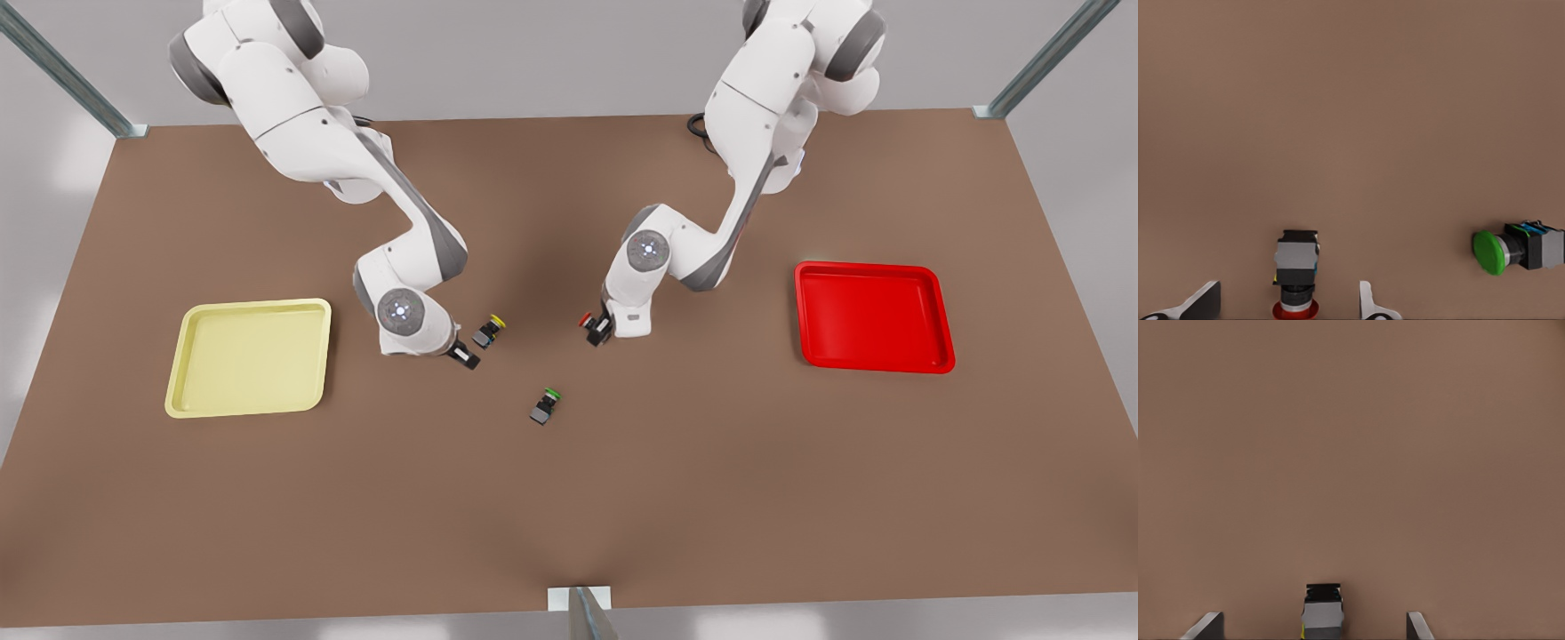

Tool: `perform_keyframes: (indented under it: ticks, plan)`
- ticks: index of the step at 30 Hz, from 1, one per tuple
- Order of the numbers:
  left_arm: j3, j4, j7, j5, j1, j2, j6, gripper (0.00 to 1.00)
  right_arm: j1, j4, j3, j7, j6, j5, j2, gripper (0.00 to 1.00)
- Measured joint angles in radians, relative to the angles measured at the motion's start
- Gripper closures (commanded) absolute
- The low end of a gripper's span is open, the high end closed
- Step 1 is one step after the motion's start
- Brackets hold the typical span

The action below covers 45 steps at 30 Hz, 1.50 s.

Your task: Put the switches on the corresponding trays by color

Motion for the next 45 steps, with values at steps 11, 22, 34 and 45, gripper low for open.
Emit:
perform_keyframes:
  ticks: [11, 22, 34, 45]
  plan:
    - [0.003, -0.002, 0.012, 0.0, -0.032, 0.115, 0.085, 0.0, 0.0, -0.25, 0.003, 0.009, 0.415, -0.06, 0.002, 0.0]
    - [0.012, -0.006, 0.018, 0.004, -0.032, 0.12, 0.084, 0.43, 0.081, -0.256, 0.007, 0.05, 0.474, -0.06, 0.066, 0.03]
    - [0.013, -0.02, 0.015, 0.003, -0.032, 0.116, 0.08, 0.48, 0.075, -0.254, 0.007, 0.048, 0.474, -0.06, 0.078, 0.43]
    - [0.351, -0.016, 0.516, -0.011, -0.025, -0.072, -0.226, 0.48, 0.076, -0.253, 0.006, 0.03, 0.469, -0.059, 0.073, 0.5]
